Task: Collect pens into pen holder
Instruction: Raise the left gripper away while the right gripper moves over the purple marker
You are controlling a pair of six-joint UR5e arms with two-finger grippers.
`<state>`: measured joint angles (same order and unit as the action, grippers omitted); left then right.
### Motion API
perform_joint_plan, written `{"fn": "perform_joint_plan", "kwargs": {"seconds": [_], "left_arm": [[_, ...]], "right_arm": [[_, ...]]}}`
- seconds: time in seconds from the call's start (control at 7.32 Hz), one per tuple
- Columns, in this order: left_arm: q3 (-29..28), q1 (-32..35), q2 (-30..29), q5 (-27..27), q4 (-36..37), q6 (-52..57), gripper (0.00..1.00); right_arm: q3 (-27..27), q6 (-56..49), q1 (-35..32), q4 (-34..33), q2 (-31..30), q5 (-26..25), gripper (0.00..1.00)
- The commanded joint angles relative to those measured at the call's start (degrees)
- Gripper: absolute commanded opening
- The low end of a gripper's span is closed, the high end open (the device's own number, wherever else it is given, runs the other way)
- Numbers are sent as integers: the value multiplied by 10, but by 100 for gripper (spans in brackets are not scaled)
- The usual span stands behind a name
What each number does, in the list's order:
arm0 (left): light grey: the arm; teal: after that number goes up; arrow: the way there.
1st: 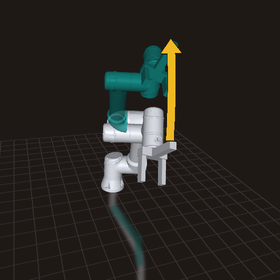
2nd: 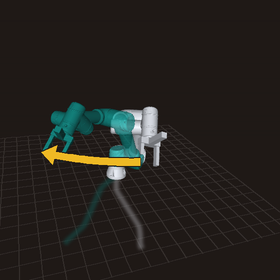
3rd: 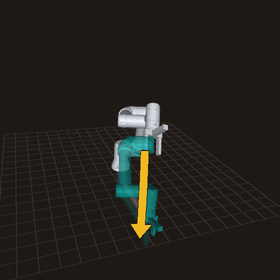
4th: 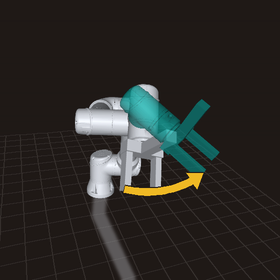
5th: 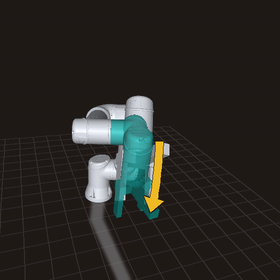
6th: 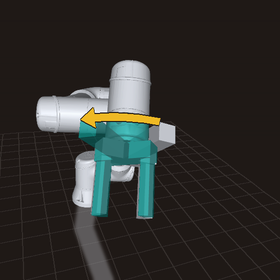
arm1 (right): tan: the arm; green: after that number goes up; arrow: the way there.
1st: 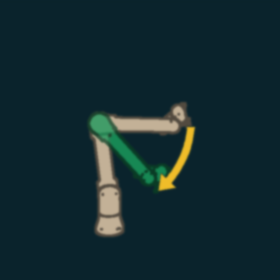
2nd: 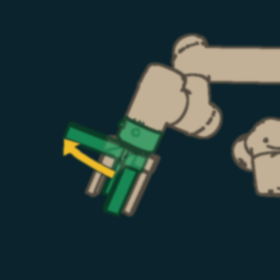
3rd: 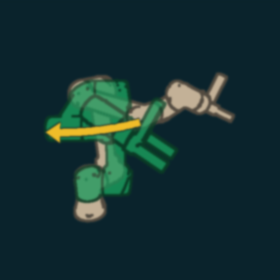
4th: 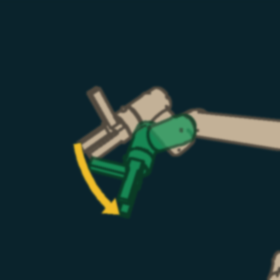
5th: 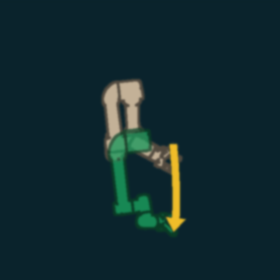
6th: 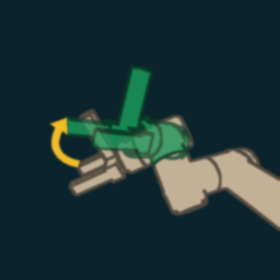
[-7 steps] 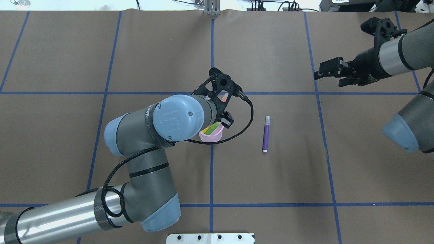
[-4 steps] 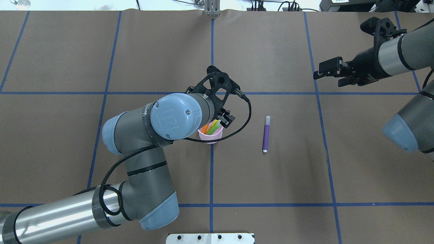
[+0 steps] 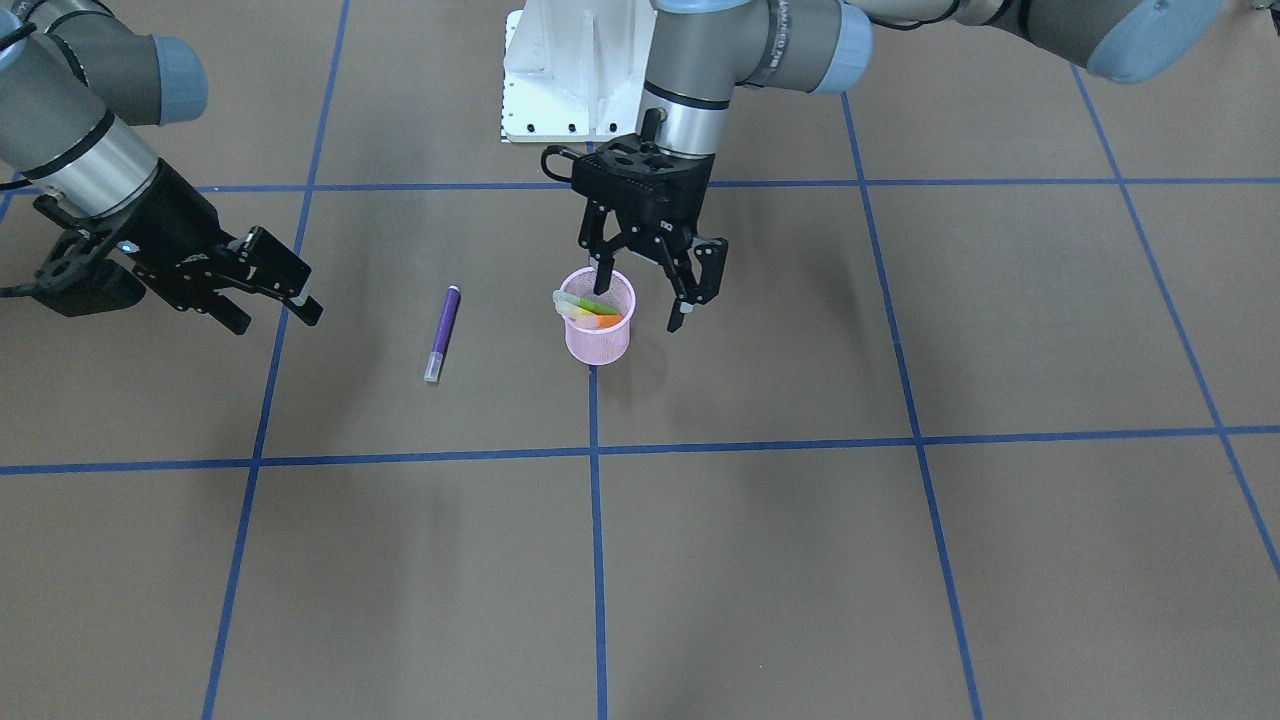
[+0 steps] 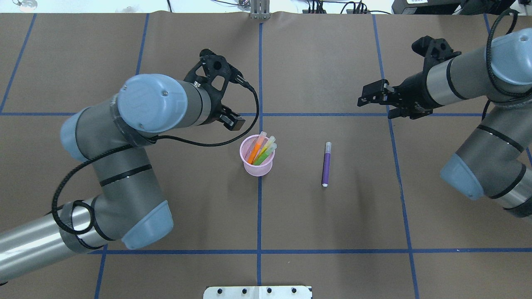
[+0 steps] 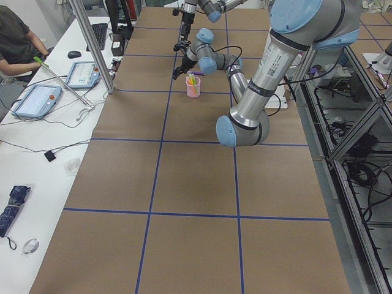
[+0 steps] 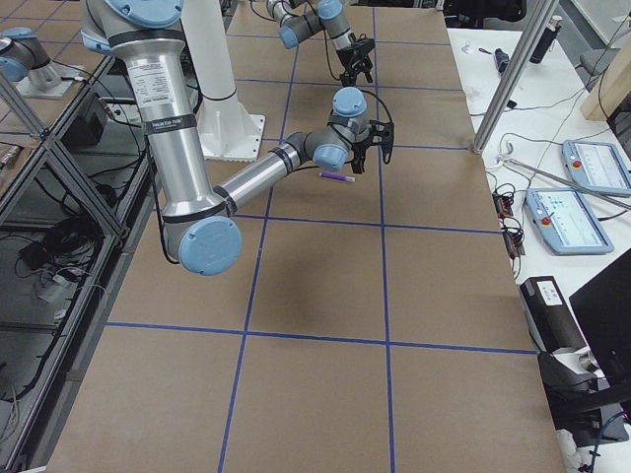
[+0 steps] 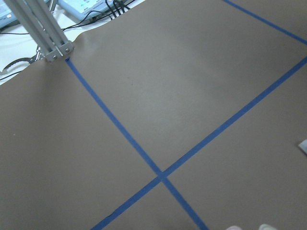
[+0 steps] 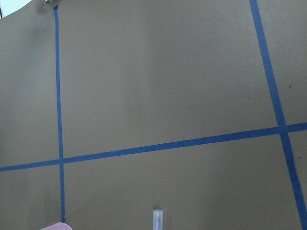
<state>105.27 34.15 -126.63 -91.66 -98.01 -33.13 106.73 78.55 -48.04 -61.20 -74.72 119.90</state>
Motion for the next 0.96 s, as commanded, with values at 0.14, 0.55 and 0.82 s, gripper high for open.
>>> {"fn": "perform_joint_plan", "kwargs": {"seconds": [0.14,0.55,0.82], "left_arm": [[67,97,63,-132,42,-7,97],[105,178,99,-228,41,-70,99],[105,204,108,-231,41,-81,99]], "right_arm": [[-2,5,85,-180,92,-37,98],[-71,-22,97,-187,100,-25,96],[-82,-25,93,-243,116,-3,88]]}}
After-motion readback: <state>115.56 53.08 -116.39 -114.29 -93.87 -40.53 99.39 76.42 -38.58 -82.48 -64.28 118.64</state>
